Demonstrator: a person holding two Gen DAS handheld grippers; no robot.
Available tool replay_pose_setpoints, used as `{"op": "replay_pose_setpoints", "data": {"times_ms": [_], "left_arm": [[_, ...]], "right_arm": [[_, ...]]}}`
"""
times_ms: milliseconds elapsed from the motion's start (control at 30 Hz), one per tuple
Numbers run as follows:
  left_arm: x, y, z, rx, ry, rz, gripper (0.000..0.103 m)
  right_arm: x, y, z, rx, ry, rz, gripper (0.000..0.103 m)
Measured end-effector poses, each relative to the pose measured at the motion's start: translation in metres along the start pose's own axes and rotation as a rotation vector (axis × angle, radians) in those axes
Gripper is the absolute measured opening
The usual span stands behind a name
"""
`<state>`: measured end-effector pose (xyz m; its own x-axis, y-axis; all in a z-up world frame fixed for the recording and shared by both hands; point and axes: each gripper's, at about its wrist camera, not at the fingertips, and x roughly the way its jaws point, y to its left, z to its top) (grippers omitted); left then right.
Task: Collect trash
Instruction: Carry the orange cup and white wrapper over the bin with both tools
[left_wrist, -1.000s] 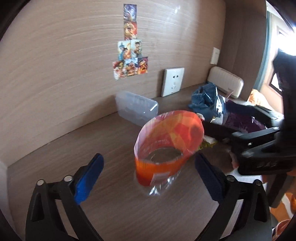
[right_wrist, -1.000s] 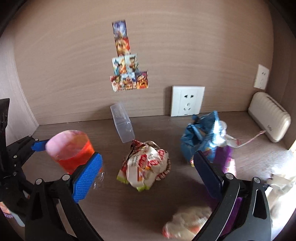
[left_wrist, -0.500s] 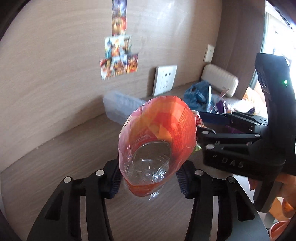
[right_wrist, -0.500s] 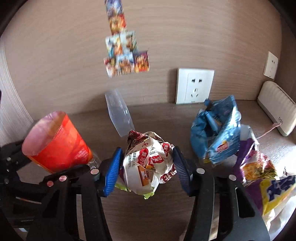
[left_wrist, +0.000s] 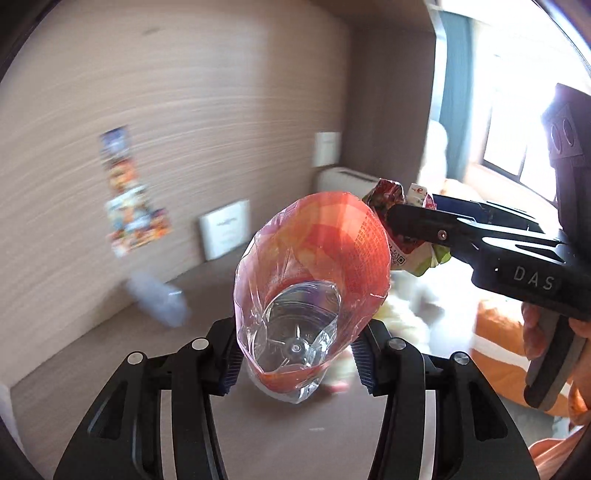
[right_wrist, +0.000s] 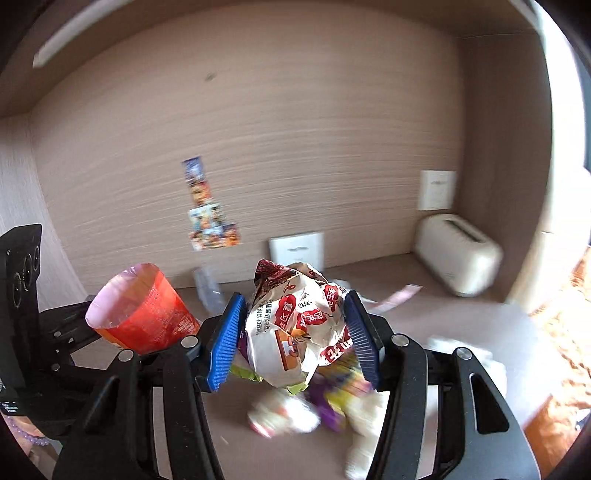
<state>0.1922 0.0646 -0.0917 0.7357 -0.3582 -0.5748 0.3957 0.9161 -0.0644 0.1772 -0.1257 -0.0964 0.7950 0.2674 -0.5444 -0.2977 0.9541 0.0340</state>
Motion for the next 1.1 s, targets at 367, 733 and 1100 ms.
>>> {"op": "replay_pose_setpoints", "data": {"times_ms": [367, 733, 1100], "left_arm": [[0.029, -0.172, -0.013, 0.139, 0.055, -0.230, 0.048], [0.094, -0.299, -0.066, 0.269, 0.199, -0.382, 0.048], [0.200, -0.364, -0.155, 0.357, 0.348, -0.464, 0.047]], "right_arm": [[-0.115, -0.105, -0.078, 0.146, 0.051, -0.226, 0.056], [-0.162, -0.183, -0.171, 0.345, 0.166, -0.340, 0.056], [-0.124, -0.246, -0.282, 0.500, 0.274, -0.371, 0.056]]}}
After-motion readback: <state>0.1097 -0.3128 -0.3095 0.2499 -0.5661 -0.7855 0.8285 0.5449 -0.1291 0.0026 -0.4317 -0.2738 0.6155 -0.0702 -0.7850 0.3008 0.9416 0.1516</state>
